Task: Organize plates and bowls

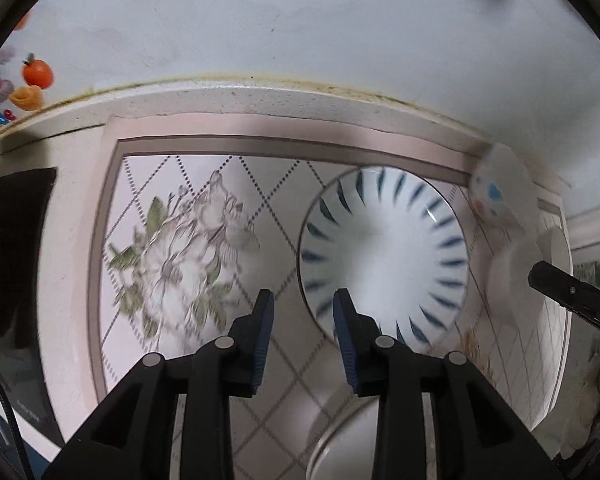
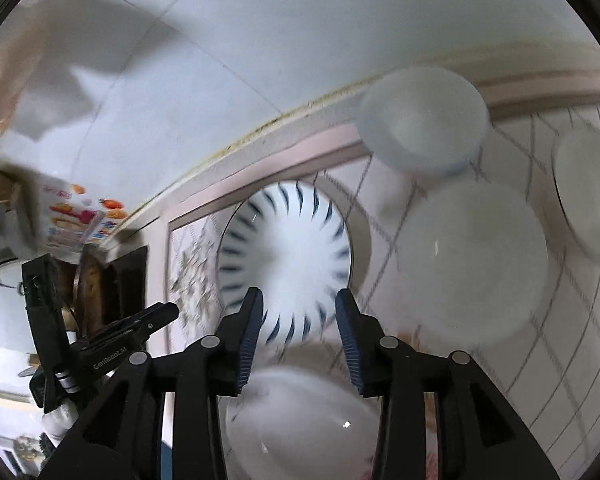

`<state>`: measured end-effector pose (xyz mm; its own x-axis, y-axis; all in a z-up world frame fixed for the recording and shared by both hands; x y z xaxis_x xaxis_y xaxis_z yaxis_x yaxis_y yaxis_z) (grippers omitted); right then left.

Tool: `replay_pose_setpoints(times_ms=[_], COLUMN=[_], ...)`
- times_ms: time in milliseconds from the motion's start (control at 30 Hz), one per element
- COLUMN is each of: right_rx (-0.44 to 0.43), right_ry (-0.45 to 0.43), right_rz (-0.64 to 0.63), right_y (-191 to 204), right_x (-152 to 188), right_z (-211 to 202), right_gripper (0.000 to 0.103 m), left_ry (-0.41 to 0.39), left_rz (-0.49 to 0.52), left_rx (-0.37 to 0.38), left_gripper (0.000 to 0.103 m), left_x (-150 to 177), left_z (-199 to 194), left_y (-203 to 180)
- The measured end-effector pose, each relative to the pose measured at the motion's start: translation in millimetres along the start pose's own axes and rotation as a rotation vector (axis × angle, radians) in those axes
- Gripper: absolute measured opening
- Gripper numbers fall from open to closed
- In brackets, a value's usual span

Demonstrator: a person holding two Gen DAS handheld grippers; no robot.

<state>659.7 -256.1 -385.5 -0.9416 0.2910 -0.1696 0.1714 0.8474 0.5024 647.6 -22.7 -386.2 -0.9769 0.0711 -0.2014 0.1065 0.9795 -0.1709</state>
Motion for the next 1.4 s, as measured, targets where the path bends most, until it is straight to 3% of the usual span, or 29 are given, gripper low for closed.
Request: replay_pose_setpoints(times_ms=[200, 300, 533, 800, 933, 1100, 1400], right_rx=[0.089, 0.125, 0.177, 0.220, 0.229, 0.206, 0.161], right_ry=[0.106, 0.140, 0.188, 0.197, 0.201, 0.228, 0.280], right_rz=[-0.024, -0.030, -0.042, -0.113, -0.116, -0.135, -0.113], right_y=[-9.2, -17.0, -30.5, -26.6, -22.1, -12.7, -13.4], right_x=[-30.2, -32.4, -33.3, -37.0, -36.8, -26.7, -8.3], right_z=[46.9, 65.1, 88.1, 102.0, 106.7, 111.7, 122.0], right_gripper=[0.041, 0.041, 0.041, 0.035, 0.025, 0.025, 0.024], left_ry=[0.098, 0.140, 0.210, 0.198, 0.192, 0.179, 0.186], left_rz=[-0.038, -0.054, -0.058, -0.040, -0.029, -0.025, -0.014], left_rx=[0.048, 0.080, 0.080, 0.087, 0.077, 0.042, 0.059], left_gripper=[0.028, 0.028, 0.028, 0.028, 0.028, 0.028, 0.028], left_x=[-16.9, -16.8, -14.3, -23.0, -25.3, -27.1, -24.6], left_z=[46.0, 63.2, 89.6, 95.6, 96.5, 95.2, 97.8], left_y=[5.9, 4.9, -2.4, -14.4, -16.0, -1.0, 2.5])
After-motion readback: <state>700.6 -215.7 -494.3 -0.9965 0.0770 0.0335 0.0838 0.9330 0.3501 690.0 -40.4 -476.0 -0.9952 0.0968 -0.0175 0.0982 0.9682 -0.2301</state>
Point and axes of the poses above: each gripper's, at about its wrist camera, not at the fingertips, and z roughly the way its jaws point, y to its left, x to its underside, the point moved 8 cm from there along z, roughly the way its jaws point, and after that the axes turned 2 degrees about z, right-handed, at the moved point
